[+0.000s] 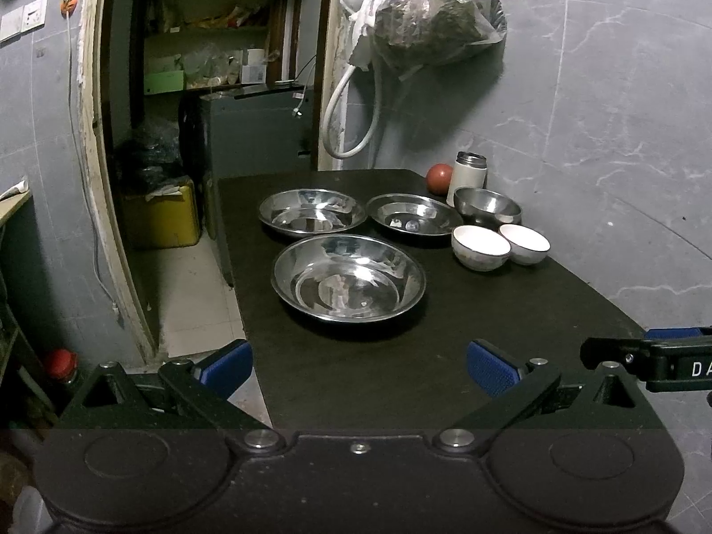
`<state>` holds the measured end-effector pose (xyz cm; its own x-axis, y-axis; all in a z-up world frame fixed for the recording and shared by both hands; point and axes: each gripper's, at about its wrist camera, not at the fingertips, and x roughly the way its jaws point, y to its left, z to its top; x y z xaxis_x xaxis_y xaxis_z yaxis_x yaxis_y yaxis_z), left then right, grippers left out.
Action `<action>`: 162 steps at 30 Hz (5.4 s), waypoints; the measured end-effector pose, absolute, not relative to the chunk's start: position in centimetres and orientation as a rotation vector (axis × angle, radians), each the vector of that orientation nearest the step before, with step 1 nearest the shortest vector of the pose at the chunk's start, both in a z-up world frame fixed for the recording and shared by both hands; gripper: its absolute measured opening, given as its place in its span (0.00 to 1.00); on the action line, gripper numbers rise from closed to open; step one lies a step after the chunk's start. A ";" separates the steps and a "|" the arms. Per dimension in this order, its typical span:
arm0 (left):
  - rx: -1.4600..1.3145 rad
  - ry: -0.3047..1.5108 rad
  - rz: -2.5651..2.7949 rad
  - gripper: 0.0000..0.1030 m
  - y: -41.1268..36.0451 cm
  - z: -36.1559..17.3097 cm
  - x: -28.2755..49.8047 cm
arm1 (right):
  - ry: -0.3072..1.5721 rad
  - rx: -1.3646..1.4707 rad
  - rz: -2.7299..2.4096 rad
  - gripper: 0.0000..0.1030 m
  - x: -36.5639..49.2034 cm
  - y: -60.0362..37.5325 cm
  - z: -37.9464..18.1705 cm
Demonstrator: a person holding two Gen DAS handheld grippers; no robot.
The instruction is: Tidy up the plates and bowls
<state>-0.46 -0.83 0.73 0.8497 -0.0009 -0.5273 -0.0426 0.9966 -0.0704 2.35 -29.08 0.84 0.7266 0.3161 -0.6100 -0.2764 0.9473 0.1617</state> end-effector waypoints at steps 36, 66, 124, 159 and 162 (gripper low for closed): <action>-0.057 0.544 0.011 0.99 -2.0 0.7 -0.9 | 0.670 0.071 0.318 1.00 2.2 -29.5 1.0; -0.098 0.586 -0.013 0.99 -0.2 -0.3 1.9 | 0.695 0.051 0.317 1.00 4.3 -28.2 0.7; -0.205 0.929 -0.197 0.20 18.5 -5.1 40.3 | 0.893 0.236 0.297 0.36 33.2 -10.4 -5.0; -0.239 0.772 -0.120 0.13 14.5 0.6 27.1 | 0.798 0.047 0.434 0.22 25.3 -14.0 0.1; -0.223 0.799 -0.105 0.17 13.6 0.1 25.1 | 0.818 0.024 0.456 0.22 23.8 -14.5 -0.3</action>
<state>25.11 13.63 0.11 0.6939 -0.1768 -0.6980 0.0088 0.9714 -0.2374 23.79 -14.54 -0.25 0.5926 0.4015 -0.6983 -0.3832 0.9031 0.1940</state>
